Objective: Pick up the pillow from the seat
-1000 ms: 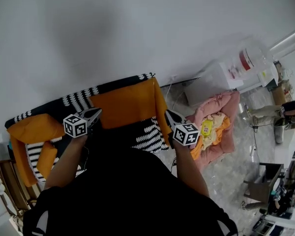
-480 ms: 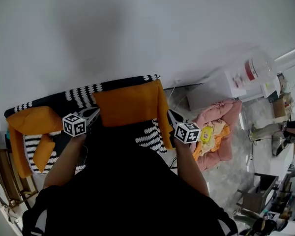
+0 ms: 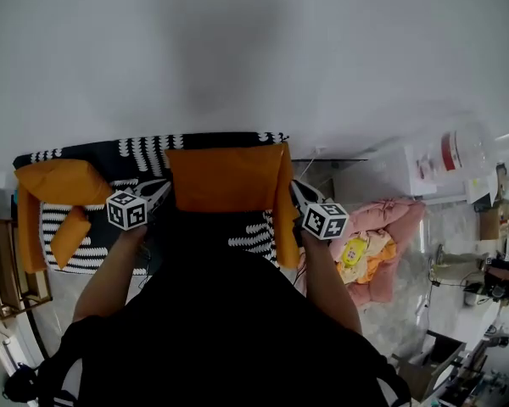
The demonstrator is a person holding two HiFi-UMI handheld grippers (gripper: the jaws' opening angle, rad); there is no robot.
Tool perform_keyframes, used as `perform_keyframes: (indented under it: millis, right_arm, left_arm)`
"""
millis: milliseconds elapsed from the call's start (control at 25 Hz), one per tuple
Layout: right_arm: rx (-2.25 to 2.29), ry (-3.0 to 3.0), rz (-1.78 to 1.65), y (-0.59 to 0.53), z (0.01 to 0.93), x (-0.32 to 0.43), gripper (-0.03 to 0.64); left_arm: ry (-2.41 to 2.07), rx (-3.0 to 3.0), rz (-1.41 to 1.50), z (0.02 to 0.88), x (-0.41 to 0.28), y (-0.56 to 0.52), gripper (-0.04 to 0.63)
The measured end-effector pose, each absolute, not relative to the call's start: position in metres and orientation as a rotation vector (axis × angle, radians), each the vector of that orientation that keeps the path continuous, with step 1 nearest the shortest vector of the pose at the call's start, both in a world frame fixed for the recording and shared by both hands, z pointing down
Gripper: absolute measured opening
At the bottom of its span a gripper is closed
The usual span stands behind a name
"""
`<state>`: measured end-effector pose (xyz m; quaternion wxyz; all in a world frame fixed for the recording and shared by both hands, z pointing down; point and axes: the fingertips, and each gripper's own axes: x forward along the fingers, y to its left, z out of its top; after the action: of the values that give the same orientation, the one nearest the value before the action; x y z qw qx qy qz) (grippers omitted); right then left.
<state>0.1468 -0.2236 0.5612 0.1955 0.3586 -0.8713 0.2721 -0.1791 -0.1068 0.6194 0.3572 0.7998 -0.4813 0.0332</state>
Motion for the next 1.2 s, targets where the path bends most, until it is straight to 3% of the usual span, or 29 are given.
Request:
perform_keyframes:
  millis: [640, 1200]
  right_arm:
    - [0.821, -2.407, 0.774, -0.279, 0.608, 0.161, 0.002]
    - [0.8, -2.26, 0.812, -0.299, 0.676, 0.17, 0.002]
  left_arm:
    - [-1.436, 1.935, 0.089, 0.618, -0.172, -0.122, 0.009]
    - [-1.472, 1.75, 0.059, 0.67, -0.202, -0.128, 0.009]
